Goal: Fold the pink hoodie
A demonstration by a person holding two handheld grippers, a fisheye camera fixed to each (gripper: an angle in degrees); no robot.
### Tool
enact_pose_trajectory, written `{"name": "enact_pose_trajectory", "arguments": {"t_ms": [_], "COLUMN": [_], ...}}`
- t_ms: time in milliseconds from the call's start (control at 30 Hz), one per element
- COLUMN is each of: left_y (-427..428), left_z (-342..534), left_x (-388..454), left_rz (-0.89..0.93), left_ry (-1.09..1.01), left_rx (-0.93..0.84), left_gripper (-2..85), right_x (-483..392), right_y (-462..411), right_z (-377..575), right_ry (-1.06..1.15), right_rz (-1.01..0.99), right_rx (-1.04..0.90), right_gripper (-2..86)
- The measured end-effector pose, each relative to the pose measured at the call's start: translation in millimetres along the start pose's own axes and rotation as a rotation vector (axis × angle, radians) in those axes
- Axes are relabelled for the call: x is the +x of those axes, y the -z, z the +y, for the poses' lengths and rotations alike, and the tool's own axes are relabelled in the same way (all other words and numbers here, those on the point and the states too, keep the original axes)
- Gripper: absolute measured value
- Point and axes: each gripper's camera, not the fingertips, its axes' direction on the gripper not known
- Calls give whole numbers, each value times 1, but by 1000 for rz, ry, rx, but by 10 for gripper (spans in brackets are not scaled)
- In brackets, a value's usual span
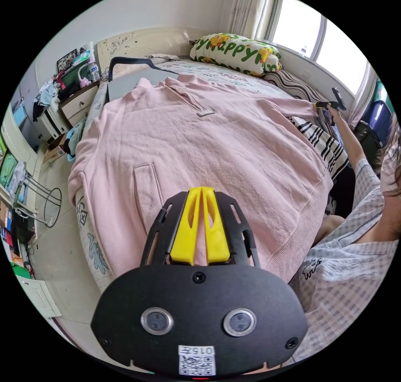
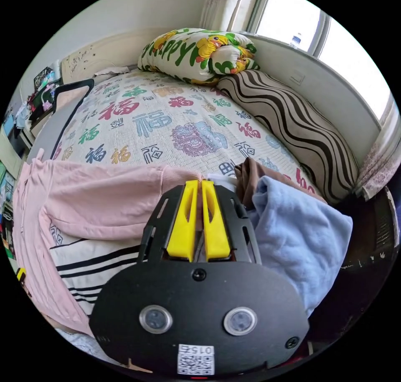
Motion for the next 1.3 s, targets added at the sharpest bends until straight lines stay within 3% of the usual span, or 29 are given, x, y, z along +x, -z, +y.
{"name": "enact_pose_trajectory", "arguments": {"t_ms": [233,333,433,500,600,667,833,1067,1300], "left_y": [16,29,72,109,166,179,131,25,-60], "left_z": [-4,-1,13,35,97,159,258,283,278], "left_x": [-42,-64,-104,-142,-234,-324,-463,-587,-656], "left_rz": [56,169,307,297,208,192,357,697,1003], "left_ry": [2,-30,2,60,305,579,932,1079,1141], "left_rx": [7,9,127,239,459,564,607,630,649], "left_gripper": [-8,-7,-5,-2,9,31,64,112,130], "right_x": [-4,-2,-26,-54,-120,-194,-390,-691,-879], "right_y": [24,50,74,88,106,117,141,194,197], "right_z": [31,57,85,101,120,128,154,239,301], "right_ry": [-94,-120,-40,40,191,349,764,1318,1545], "right_rz": [-62,-70,-161,-211,-299,-423,-620,-707,-552], "right_rx": [45,93,138,168,212,215,152,164,173], "right_gripper": [70,85,85,84,80,78,82,90,100]}}
